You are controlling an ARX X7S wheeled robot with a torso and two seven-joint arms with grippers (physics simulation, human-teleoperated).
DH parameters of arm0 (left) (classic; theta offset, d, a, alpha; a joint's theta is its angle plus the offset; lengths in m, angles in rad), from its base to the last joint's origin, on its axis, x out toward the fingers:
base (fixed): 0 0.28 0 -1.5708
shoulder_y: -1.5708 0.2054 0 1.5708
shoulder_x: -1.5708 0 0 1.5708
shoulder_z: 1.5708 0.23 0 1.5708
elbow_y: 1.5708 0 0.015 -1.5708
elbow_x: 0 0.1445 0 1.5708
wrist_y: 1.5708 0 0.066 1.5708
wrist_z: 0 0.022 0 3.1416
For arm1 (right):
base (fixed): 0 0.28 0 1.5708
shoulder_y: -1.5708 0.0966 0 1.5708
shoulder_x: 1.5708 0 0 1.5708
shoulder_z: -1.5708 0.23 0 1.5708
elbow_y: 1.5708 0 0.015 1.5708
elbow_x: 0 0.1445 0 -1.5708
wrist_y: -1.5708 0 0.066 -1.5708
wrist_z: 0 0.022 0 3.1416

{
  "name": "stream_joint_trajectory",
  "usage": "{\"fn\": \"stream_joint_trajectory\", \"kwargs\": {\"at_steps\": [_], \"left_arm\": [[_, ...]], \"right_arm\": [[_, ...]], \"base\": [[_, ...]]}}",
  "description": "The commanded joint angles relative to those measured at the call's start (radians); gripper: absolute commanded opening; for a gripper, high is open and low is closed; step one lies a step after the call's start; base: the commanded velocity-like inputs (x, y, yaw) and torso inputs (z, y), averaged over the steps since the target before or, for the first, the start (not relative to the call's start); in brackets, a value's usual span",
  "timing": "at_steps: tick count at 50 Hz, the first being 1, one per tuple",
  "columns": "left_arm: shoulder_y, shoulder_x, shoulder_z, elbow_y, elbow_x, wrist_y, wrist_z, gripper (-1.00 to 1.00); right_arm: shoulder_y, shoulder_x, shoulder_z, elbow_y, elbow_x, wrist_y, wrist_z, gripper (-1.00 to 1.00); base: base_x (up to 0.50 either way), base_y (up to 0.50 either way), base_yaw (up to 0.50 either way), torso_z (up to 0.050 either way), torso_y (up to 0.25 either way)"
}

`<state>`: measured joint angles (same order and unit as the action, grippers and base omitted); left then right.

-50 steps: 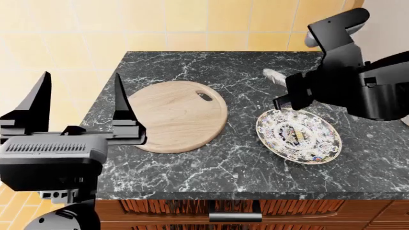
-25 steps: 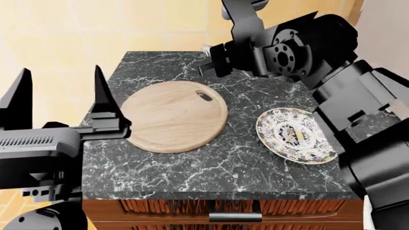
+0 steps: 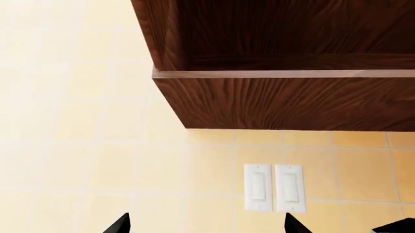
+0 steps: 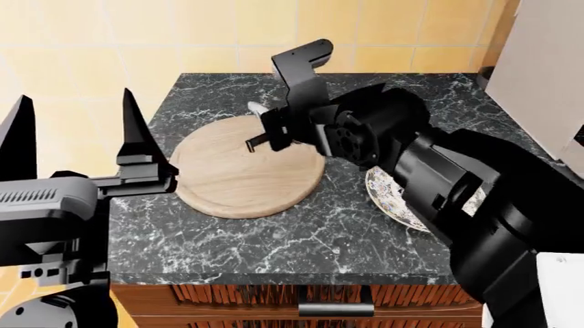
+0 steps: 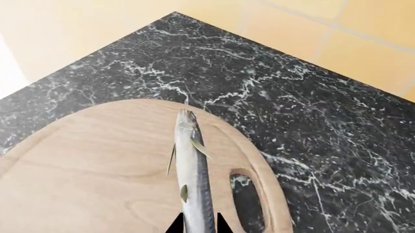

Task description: Pick the fish from the plate and place it on the cutting board. Then pick the condiment bottle from the cabinet and place it next to the cutting board.

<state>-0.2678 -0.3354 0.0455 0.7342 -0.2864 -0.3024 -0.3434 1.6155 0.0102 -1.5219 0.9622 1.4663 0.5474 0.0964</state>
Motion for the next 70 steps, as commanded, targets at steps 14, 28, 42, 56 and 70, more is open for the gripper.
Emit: {"fn": "stream_joint_trajectory", "kwargs": {"at_steps": [14,28,42,56,70], "left_arm": [[0.002,-0.010,-0.007,0.007,-0.016,0.001,-0.009,1.00],[0.000,-0.014,-0.010,0.002,-0.022,0.004,-0.014,1.00],[-0.001,-0.019,-0.010,0.003,-0.026,0.005,-0.019,1.00],[0.001,-0.022,-0.003,0.007,-0.025,0.007,-0.024,1.00],[-0.001,-0.025,0.009,0.009,-0.018,-0.011,-0.038,1.00]], "right_arm": [[-0.081,-0.010,-0.039,-0.052,-0.023,-0.057,-0.015,-1.00],[-0.092,-0.010,-0.038,-0.065,-0.035,-0.049,-0.023,1.00],[-0.096,-0.010,-0.038,-0.067,-0.031,-0.050,-0.026,1.00],[0.002,-0.010,-0.040,-0.032,0.038,-0.072,-0.025,1.00],[0.173,0.044,-0.012,-0.051,0.084,-0.060,0.005,1.00]], "base": [[0.00,0.00,0.00,0.000,0.001],[0.00,0.00,0.00,0.000,0.001],[0.00,0.00,0.00,0.000,0.000],[0.00,0.00,0.00,0.000,0.000],[0.00,0.00,0.00,0.000,0.001]]}}
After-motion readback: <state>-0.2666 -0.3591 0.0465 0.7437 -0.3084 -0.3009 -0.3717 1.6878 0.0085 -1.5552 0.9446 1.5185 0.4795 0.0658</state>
